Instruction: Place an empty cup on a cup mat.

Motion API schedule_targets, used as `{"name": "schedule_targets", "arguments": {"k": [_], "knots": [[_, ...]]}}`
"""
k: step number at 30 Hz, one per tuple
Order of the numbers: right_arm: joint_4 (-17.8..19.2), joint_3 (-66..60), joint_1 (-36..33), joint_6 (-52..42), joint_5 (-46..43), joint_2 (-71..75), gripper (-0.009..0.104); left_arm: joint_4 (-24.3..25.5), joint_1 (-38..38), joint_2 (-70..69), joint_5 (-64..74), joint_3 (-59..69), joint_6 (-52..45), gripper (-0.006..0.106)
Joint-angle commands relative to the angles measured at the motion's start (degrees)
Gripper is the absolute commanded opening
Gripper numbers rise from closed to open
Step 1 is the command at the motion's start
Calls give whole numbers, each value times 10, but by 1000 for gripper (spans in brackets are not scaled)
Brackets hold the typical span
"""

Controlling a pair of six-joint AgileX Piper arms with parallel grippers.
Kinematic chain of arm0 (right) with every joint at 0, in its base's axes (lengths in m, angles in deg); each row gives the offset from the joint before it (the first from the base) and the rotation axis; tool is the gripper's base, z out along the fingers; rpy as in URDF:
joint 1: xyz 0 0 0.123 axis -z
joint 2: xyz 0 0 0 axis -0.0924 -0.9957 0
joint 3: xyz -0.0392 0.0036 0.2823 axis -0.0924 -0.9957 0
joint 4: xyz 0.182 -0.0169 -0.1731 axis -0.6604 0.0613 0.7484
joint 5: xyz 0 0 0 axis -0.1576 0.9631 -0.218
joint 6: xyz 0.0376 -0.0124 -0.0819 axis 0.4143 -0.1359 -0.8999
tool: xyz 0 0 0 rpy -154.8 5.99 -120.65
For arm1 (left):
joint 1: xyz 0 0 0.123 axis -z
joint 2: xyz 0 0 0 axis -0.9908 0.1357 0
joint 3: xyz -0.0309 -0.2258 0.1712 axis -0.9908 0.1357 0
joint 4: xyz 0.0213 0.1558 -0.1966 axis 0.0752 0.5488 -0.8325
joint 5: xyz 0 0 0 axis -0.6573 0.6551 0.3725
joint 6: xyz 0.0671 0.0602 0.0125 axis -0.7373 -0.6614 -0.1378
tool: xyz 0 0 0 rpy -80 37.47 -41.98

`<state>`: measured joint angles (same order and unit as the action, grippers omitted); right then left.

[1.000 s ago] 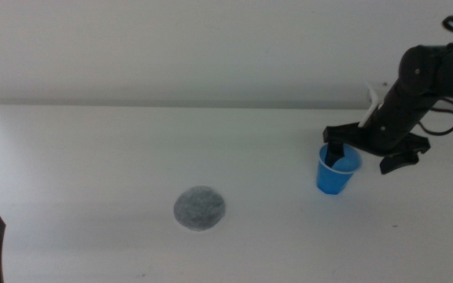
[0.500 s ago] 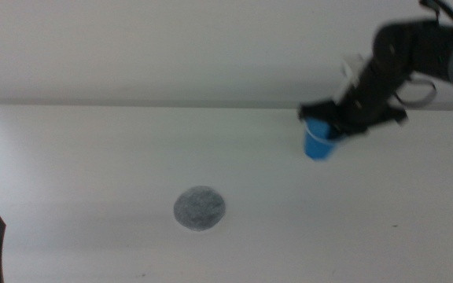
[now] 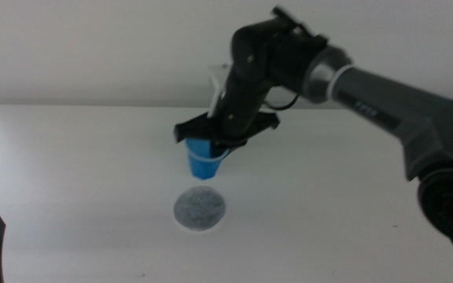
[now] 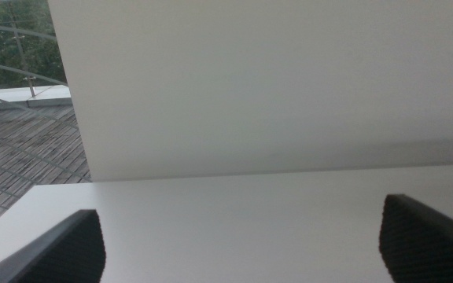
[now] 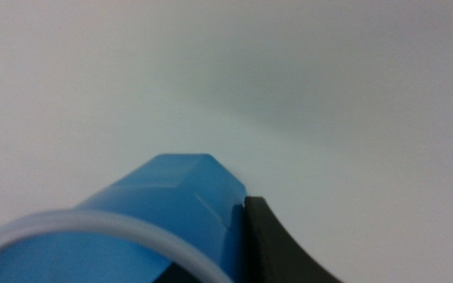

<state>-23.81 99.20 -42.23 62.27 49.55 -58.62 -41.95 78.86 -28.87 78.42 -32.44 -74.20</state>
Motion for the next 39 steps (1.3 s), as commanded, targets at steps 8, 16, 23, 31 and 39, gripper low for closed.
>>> {"name": "schedule_targets", "arguments": {"k": [8, 16, 23, 31, 39], "knots": [[17, 7, -39, 4, -5, -25, 0, -3, 5, -23, -7, 24, 0, 94], [16, 7, -43, 4, 12, -43, 0, -3, 5, -23, -7, 24, 0, 94], [17, 7, -43, 6, 37, -48, 0, -3, 5, -23, -7, 24, 0, 94], [16, 7, -43, 6, 47, -48, 19, -3, 5, -23, -7, 24, 0, 94], [11, 7, -43, 6, 48, -43, 34, -3, 5, -23, -7, 24, 0, 94]]}}
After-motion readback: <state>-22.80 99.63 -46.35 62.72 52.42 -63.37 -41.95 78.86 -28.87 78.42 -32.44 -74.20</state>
